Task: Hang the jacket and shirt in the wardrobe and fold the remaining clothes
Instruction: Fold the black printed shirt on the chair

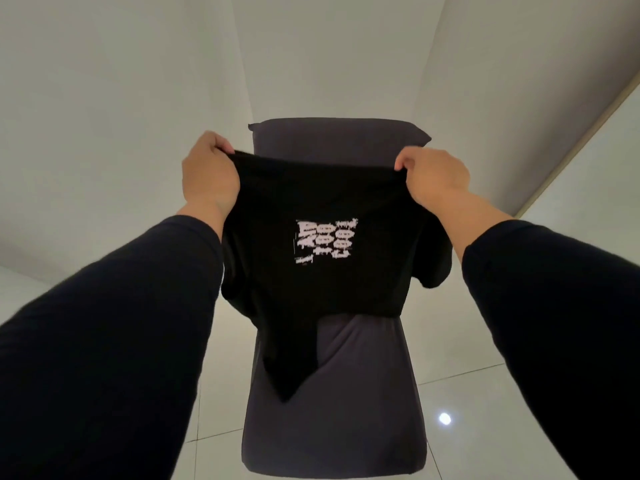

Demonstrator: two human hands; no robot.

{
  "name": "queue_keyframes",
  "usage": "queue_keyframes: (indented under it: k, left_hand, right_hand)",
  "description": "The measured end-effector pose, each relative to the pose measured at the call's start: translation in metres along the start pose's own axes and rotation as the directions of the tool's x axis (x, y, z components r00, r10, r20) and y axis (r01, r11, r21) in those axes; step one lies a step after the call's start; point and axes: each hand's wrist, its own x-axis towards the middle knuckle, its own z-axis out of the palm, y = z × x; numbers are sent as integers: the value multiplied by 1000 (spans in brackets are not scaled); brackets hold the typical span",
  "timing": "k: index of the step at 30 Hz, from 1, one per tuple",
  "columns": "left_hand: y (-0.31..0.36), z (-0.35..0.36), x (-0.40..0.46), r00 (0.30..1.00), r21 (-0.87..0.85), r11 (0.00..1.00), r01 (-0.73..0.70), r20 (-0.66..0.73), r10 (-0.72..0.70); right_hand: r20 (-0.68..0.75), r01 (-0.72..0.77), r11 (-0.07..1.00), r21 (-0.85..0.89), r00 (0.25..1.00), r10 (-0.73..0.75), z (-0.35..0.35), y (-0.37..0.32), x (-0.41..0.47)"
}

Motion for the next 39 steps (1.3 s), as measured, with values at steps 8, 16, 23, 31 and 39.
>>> queue_keyframes:
  k: [8,16,23,31,39]
  left_hand:
    - [2,-10,-5,992,13,992,-123,-32,124]
    - [-110,12,-75,983,164,986,3,181,-33]
    - [-206,23,-164,905,296,935,193,314,-286]
    - [-286,21,-273,766,482,821,306,387,-513]
    - [-336,26,-339,604,545,756,363,480,-636]
  right_hand:
    - [-63,97,994,-40,993,-99,-3,13,-2]
    - [301,38,994,-102,954,-6,97,53,-57]
    - [504,48,980,-195,862,58,182,88,-151]
    - [633,126,969,-211,773,37,244,118,-245]
    - [671,219,944,-245,742,2,288,119,-308]
